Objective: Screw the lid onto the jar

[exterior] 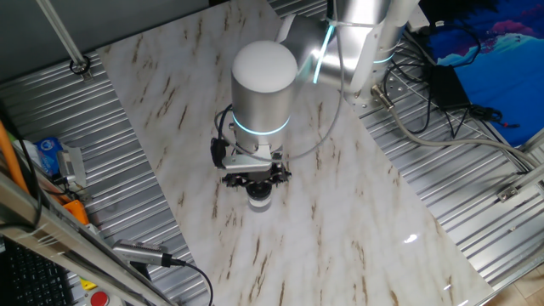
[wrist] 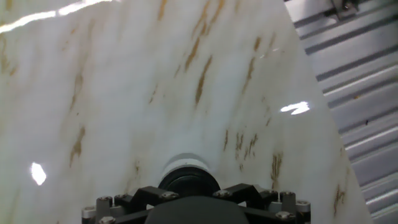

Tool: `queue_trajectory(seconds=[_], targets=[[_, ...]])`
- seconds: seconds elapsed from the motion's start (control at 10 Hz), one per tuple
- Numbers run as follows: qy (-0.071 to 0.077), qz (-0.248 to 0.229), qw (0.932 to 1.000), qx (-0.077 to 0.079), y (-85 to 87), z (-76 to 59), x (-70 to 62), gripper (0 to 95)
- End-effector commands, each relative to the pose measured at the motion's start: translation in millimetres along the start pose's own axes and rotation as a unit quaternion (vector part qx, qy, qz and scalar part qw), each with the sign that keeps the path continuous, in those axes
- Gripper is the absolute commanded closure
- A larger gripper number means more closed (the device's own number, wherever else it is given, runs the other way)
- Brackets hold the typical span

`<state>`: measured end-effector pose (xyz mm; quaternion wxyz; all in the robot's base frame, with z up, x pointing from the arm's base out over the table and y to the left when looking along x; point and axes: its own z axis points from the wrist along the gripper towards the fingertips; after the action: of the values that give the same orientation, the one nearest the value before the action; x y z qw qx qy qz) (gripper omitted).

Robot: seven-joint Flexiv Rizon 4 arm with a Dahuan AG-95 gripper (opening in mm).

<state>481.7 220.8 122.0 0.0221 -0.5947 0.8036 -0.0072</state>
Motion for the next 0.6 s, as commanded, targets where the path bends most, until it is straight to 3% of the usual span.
queue_trajectory(seconds=[0.1,0.3,0.6], targets=[[0.004,-0.017,0.9999,-0.003,0.2,-0.4,-0.5,0.0],[0.002,-0.019,0.9998,-0.005,0.2,-0.4,-0.5,0.0],[-0.007,-0.028,0.9992,-0.029,0.2,-0.5,-0.5,0.0]])
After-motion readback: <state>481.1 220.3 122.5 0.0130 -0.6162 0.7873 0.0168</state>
